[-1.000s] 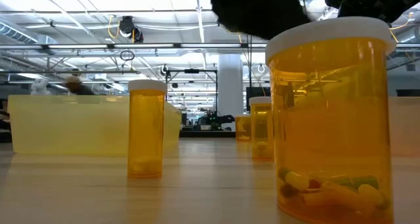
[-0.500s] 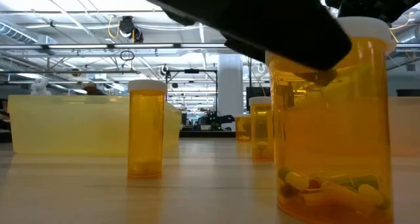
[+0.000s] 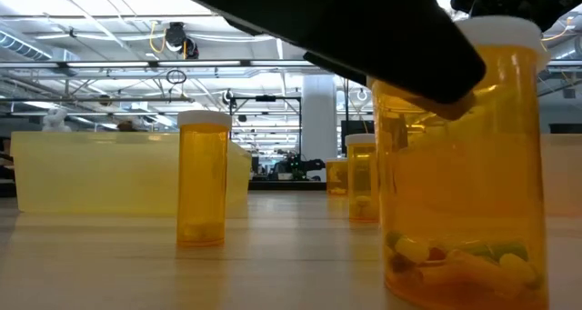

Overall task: Pick and place medicine bottles into bin by pill shape (circle, oval)
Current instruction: Put the large orange pill bottle into the yellow bin

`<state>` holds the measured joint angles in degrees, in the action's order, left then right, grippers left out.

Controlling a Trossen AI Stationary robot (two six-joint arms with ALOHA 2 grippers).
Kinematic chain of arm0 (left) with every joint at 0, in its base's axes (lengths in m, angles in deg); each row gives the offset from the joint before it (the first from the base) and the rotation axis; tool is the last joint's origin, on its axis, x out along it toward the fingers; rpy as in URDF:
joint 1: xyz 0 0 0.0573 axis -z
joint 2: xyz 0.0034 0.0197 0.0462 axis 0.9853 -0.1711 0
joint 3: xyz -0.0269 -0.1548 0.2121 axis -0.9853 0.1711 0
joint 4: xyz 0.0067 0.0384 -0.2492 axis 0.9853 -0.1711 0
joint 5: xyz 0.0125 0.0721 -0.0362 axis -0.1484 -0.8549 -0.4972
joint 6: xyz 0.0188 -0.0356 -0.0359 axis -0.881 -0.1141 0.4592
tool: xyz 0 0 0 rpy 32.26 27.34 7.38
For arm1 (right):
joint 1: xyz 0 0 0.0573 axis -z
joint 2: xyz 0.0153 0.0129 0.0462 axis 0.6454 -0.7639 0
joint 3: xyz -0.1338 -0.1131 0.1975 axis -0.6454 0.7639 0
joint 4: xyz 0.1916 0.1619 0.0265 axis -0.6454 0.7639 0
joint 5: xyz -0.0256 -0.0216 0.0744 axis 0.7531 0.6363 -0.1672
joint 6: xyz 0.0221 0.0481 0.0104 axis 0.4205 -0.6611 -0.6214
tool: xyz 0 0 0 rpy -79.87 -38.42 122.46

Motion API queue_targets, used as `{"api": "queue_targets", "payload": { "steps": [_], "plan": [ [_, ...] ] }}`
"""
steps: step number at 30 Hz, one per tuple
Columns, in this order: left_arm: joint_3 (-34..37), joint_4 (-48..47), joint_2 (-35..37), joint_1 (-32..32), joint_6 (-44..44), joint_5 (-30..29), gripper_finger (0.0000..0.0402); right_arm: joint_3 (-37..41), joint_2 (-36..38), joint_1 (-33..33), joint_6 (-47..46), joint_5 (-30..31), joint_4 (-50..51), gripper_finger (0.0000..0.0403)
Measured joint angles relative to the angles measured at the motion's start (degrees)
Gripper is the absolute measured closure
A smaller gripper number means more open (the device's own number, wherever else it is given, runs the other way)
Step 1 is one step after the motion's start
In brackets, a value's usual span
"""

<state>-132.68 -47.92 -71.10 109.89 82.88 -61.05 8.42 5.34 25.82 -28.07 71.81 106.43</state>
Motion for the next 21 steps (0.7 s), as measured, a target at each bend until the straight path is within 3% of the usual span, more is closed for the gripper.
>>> {"api": "queue_targets", "payload": {
  "steps": [13,21],
  "plan": [
    [0.07,-0.34,0.75,-0.2,-0.58,0.01,0.0174,0.0,0.0,0.0,-0.44,-0.02,-0.02,0.0264],
    [0.07,-4.77,6.24,-1.07,0.06,-0.07,0.0174,0.01,0.02,0.01,-0.09,0.01,-0.06,0.0264]
  ]
}}
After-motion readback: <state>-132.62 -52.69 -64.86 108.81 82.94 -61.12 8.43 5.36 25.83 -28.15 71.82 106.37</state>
